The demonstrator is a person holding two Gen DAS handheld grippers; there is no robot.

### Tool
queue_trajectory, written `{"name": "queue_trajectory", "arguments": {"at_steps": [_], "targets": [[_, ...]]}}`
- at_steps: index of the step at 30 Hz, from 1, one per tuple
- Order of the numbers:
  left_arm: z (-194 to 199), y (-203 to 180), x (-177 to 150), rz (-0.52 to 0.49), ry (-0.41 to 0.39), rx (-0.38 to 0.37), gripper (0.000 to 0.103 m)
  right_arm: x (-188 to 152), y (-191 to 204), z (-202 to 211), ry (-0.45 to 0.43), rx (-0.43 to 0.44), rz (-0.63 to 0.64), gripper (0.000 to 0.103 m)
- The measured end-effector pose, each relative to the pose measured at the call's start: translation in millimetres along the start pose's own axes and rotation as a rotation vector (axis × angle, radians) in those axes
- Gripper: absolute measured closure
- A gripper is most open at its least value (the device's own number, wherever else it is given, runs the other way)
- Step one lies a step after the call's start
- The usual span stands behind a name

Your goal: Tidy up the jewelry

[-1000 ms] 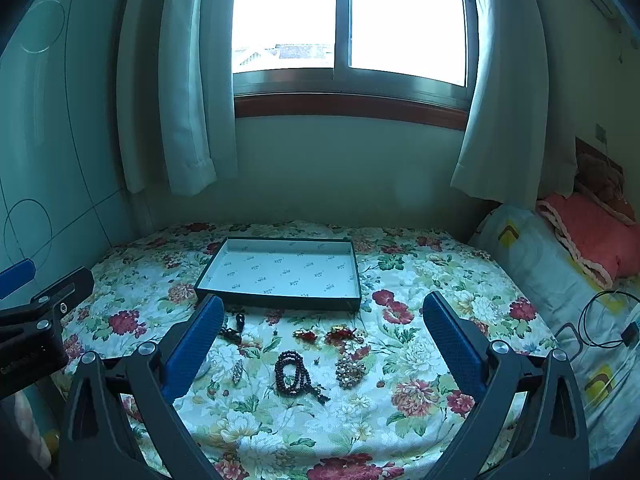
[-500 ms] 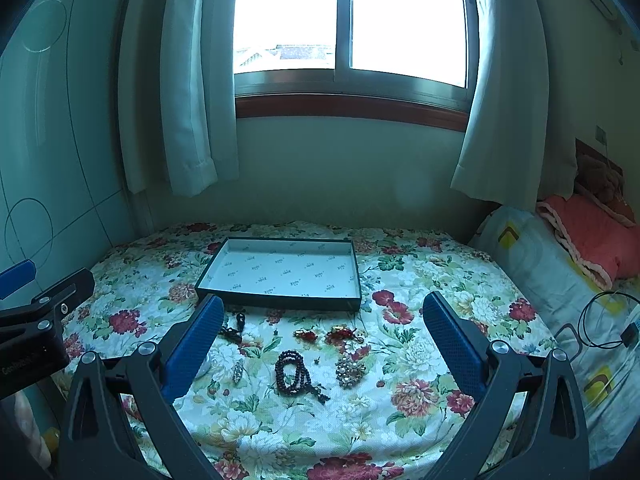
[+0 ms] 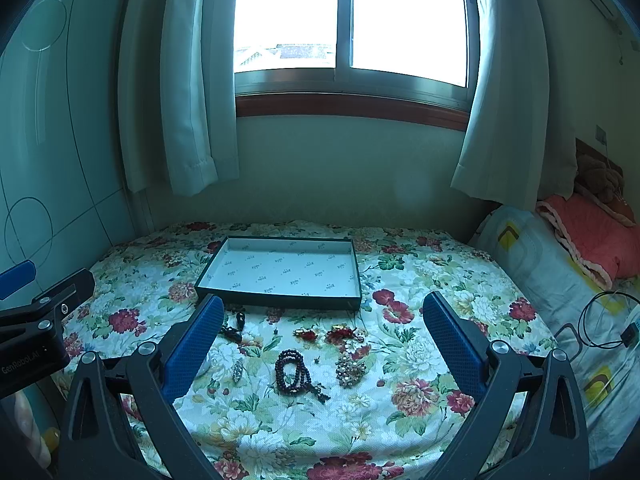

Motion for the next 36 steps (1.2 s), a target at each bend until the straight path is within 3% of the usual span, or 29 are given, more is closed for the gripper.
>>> {"name": "queue_trajectory", "arguments": {"at_steps": [36], "targets": [[-7.1, 0.7, -11.8, -0.002, 0.018, 0.005, 0.002, -3.9, 1.7, -7.9, 0.012, 0.010, 0.006, 0.004]]}}
Point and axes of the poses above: each gripper's, at about its wrist camera, not at the fingertips, and z roughly against the way its jaws point, y to its left, x to its top, the point moved 1 cm from there along -z, roughly the way its jaws point, and after that the axes turned 12 degrees about -y, right-handed, at the moved point
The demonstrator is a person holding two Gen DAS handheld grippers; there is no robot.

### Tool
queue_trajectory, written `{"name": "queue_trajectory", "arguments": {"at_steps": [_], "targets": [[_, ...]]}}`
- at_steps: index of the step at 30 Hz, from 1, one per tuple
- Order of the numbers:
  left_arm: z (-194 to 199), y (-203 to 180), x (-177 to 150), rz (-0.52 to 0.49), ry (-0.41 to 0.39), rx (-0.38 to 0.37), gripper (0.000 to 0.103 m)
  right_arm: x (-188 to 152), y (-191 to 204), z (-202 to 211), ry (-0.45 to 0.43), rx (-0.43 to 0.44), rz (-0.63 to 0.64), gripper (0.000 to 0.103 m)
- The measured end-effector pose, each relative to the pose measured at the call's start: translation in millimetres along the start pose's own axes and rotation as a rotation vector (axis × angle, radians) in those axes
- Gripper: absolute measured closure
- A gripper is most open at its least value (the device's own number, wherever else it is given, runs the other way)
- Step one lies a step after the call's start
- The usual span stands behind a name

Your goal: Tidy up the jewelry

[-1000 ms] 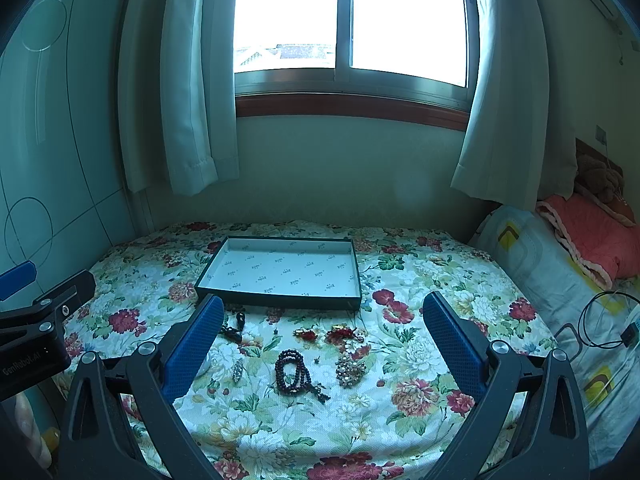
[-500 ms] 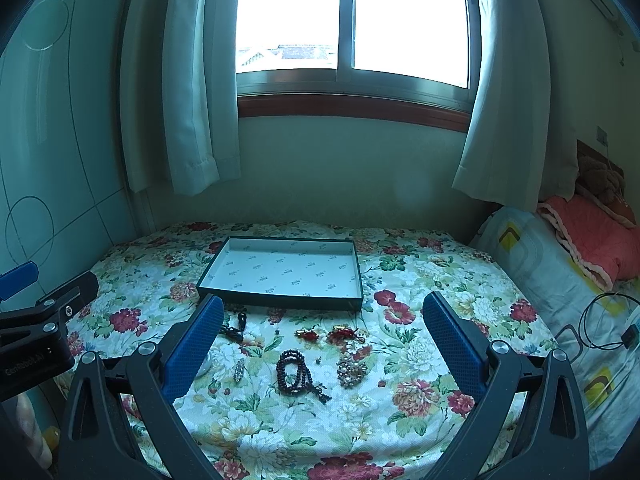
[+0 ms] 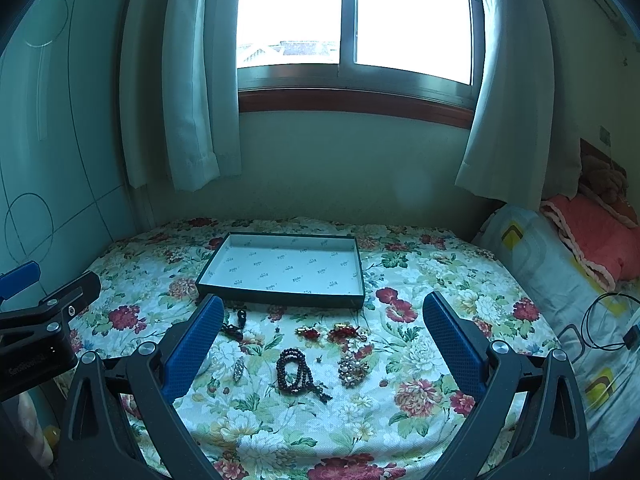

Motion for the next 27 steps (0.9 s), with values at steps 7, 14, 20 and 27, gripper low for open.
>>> {"name": "queue_trajectory", "arguments": {"at_steps": [7, 14, 20, 27], "targets": [[-26.3, 3.7, -9.1, 0.010, 0.043, 0.005, 0.002, -14.3, -8.2, -22.4, 0.044, -0.007, -0.012, 0.004], [-84.3, 16.2, -47.2, 0.052, 0.185, -0.004, 0.002, -56.4, -30.8, -72.2, 0.169, -0.029, -0.062, 0.004], [-137.9, 26.5, -95.6, 0.111, 0.343, -0.021, 0.002, -112.9, -47.6, -122.8, 0.322, -0.050, -0.086, 0.004], [-176.3, 30.1, -131.3, 0.104, 0.458, -0.004, 0.026, -144.9, -58.9, -155.0, 0.416, -0.034, -0.151, 0.006]]}}
Point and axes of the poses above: each gripper's, at about its wrist camera, not at the fingertips, and z roughly against the way its jaws point, y to its left, x to its top, the point moved 1 cm from there along -z, roughly the way its jaws point, and after that the axes turned 12 degrees about -y, right-handed, at the moved point
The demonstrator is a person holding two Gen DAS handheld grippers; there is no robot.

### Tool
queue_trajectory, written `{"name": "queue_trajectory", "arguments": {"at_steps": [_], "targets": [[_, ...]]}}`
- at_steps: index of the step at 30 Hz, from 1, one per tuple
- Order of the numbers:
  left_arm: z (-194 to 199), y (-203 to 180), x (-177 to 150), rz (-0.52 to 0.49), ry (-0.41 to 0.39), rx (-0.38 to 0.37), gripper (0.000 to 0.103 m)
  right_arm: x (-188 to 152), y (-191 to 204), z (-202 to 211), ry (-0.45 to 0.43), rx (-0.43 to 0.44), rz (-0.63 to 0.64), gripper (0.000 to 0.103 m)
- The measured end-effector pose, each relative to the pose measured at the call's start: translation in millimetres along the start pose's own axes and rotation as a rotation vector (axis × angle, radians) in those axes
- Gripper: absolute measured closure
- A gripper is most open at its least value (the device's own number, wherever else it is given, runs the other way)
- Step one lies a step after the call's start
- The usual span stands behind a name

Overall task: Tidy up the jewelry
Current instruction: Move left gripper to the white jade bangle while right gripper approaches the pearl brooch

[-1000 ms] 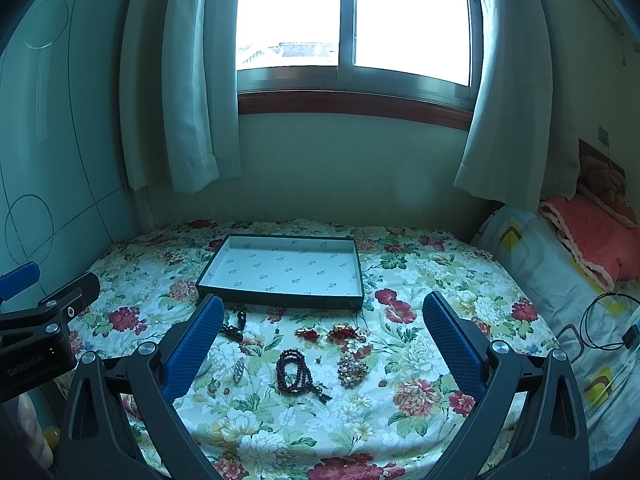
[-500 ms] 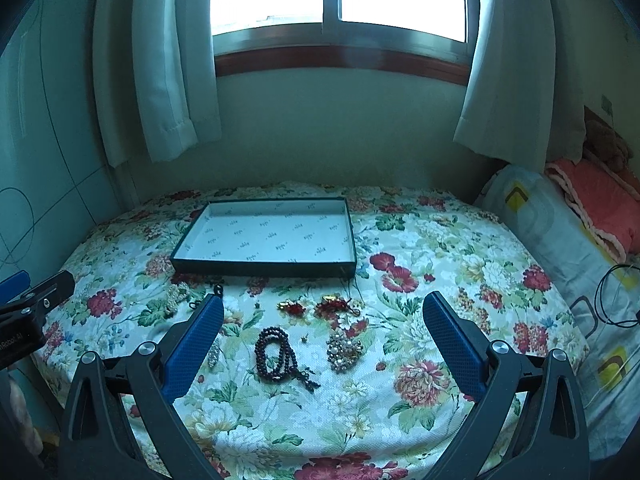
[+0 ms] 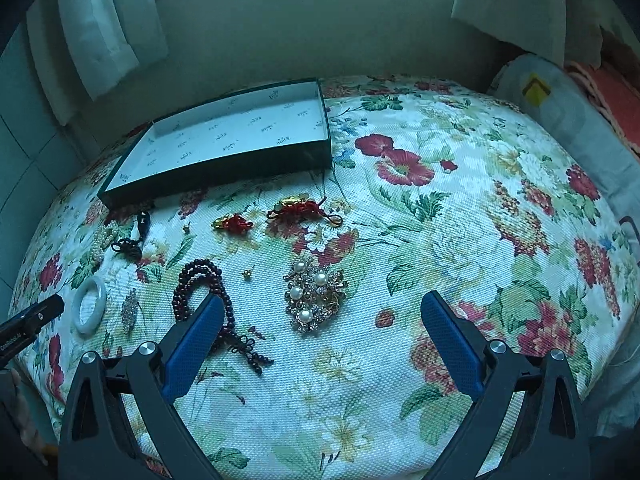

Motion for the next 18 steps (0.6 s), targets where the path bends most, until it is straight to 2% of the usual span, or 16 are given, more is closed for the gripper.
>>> {"name": "queue_trajectory", "arguments": {"at_steps": [2, 3, 4, 13, 16, 18], "targets": [[-6.5, -0.1, -1.0, 0.001, 0.009, -0.003, 0.026, 0.8, 1.1, -7.0, 0.009, 0.007, 0.006, 0.015], [-8.4, -0.4, -0.8, 0.000, 0.009, -0.005, 0.026, 0.9, 1.8, -10.8, 0.018, 0.007, 0.009, 0.032], [-10.2, -1.7, -0.2, -0.004, 0.008, -0.006, 0.026, 0.8, 2.1, -15.6, 0.031, 0.006, 0.008, 0.045], [-22.1, -9.9, 0.5, -0.036, 0.007, -0.008, 0.024, -5.0, 6.9, -45.8, 0.083, 0.005, 0.026, 0.047], [-24.8, -9.9, -0.4, -0.036, 0.012, 0.000, 0.013, -6.7, 13.0, -46.4, 0.068, -0.013, 0.074, 0.057], [-25.4, -9.9, -0.5, -0.033, 0.010, -0.001, 0.013, -6.9, 12.9, -46.1, 0.062, -0.009, 0.074, 0.057]]}}
Point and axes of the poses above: each gripper's, at about its wrist camera, not at the fingertips, and z roughly against the way its jaws point, y to its left, x to its top, the point moved 1 cm from there along -z, roughly the way its jaws point, and after that the axes turned 12 degrees about -y, right-handed, at the moved point
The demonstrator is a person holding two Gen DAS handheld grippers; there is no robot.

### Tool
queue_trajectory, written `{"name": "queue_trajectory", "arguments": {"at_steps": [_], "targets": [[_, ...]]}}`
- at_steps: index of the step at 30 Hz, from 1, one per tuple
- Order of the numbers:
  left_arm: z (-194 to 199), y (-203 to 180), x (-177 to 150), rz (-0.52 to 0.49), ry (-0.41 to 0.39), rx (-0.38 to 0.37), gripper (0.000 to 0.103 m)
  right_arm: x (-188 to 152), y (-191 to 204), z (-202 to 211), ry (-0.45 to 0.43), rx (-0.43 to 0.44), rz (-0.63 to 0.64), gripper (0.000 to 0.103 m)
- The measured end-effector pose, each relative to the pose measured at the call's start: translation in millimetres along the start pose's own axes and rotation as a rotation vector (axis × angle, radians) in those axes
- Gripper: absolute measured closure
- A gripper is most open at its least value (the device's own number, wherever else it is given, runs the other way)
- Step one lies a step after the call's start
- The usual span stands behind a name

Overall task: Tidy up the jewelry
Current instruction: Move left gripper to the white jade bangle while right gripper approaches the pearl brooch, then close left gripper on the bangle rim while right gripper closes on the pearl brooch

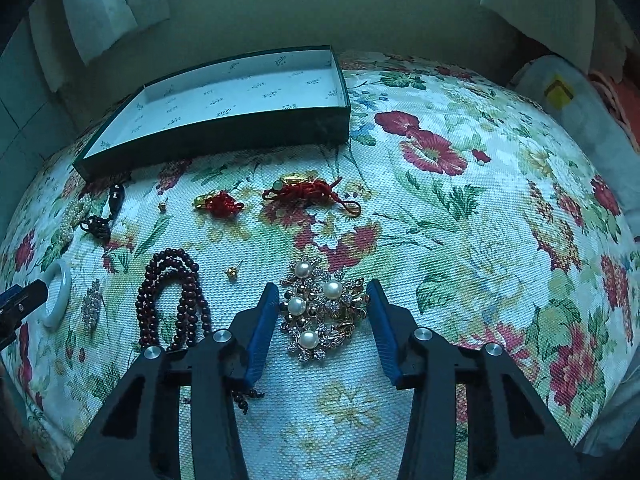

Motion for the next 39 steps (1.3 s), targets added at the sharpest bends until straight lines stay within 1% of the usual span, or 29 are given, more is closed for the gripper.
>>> {"name": "queue_trajectory", "arguments": {"at_steps": [6, 12, 18, 24, 28, 30, 31, 32, 33, 39], "targets": [[-6.1, -3.0, -0.2, -0.009, 0.013, -0.004, 0.011, 1.1, -1.7, 2.3, -0.015, 0.007, 0.000, 0.061], [-12.5, -6.5, -0.9, -0.017, 0.018, -0.007, 0.011, 0.9, -2.5, 2.8, -0.015, 0.010, -0.010, 0.061], [-23.3, -6.9, -4.6, -0.019, 0.043, -0.014, 0.011, 1.3, -3.1, 2.8, -0.016, 0.012, -0.016, 0.061], [-26.3, -8.7, -4.9, -0.036, 0.021, -0.003, 0.010, 1.1, -3.0, 3.1, -0.017, 0.014, -0.018, 0.061], [-25.0, -10.2, -8.4, -0.064, 0.017, 0.006, 0.011, 1.4, -4.3, 3.0, -0.017, 0.019, -0.025, 0.061], [-23.9, -11.7, -10.2, -0.079, 0.009, 0.007, 0.013, 1.3, -4.6, 2.7, -0.018, 0.023, -0.029, 0.061], [-23.0, -11.9, -10.0, -0.083, 0.002, 0.002, 0.019, 1.2, -4.7, 2.6, -0.019, 0.024, -0.030, 0.061], [-21.2, -12.9, -10.5, -0.086, -0.003, -0.002, 0.027, 1.2, -4.8, 2.4, -0.019, 0.025, -0.031, 0.061], [-19.8, -13.9, -10.2, -0.094, -0.012, -0.008, 0.033, 0.9, -5.1, 2.4, -0.020, 0.027, -0.032, 0.061], [-18.9, -14.3, -11.2, -0.102, -0.012, -0.017, 0.033, 0.9, -6.1, 2.7, -0.019, 0.034, -0.034, 0.061]]}}
Point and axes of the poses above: each gripper's, at about its wrist camera, not at the fingertips, and z roughly against the way its jaws point, y to its left, x to its top, the point moved 1 cm from there along -z, roughly the way its jaws point, and after that the axes turned 12 degrees about -y, right-handed, at the moved point
